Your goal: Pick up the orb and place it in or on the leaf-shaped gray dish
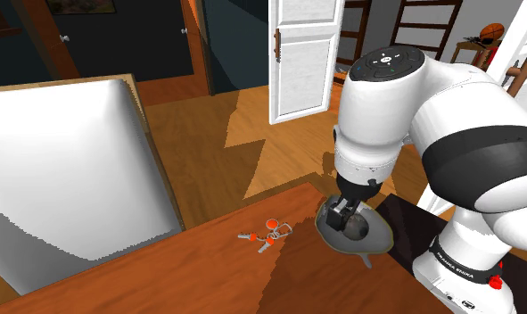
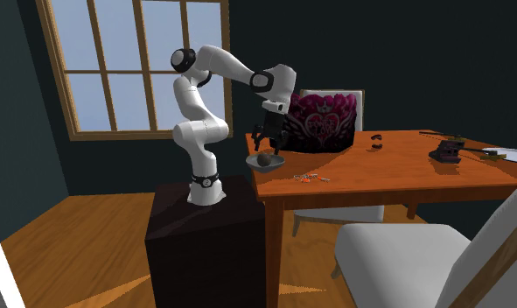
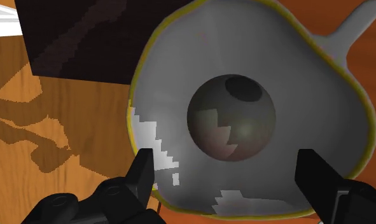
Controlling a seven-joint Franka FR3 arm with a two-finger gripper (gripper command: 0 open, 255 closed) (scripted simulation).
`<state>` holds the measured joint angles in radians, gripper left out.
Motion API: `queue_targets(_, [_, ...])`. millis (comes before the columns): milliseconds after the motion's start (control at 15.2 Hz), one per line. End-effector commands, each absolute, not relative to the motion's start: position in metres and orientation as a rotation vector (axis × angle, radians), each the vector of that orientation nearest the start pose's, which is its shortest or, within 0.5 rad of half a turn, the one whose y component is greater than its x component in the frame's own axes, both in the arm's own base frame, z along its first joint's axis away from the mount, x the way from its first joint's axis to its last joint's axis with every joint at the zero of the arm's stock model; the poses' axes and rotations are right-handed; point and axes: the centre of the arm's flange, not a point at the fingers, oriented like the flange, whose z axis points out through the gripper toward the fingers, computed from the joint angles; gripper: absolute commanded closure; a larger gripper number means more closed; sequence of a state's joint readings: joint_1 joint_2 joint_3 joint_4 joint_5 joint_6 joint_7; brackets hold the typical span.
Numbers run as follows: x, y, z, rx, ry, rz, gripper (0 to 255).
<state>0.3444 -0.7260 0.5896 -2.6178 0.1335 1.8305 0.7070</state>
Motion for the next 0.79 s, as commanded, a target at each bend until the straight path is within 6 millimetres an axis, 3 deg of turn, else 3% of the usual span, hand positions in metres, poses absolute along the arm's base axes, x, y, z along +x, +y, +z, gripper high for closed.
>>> queue_targets(0, [0.196, 0.276, 0.428, -3.418, -0.050, -0.121, 0])
queue_targets(132, [0.196, 0.276, 0.428, -3.418, -0.050, -0.121, 0])
queue_targets(396, [0.192, 0.290, 0.476, -3.418, -0.050, -0.121, 0])
queue_targets(726, [0.192, 0.290, 0.476, -3.418, -0.050, -0.121, 0])
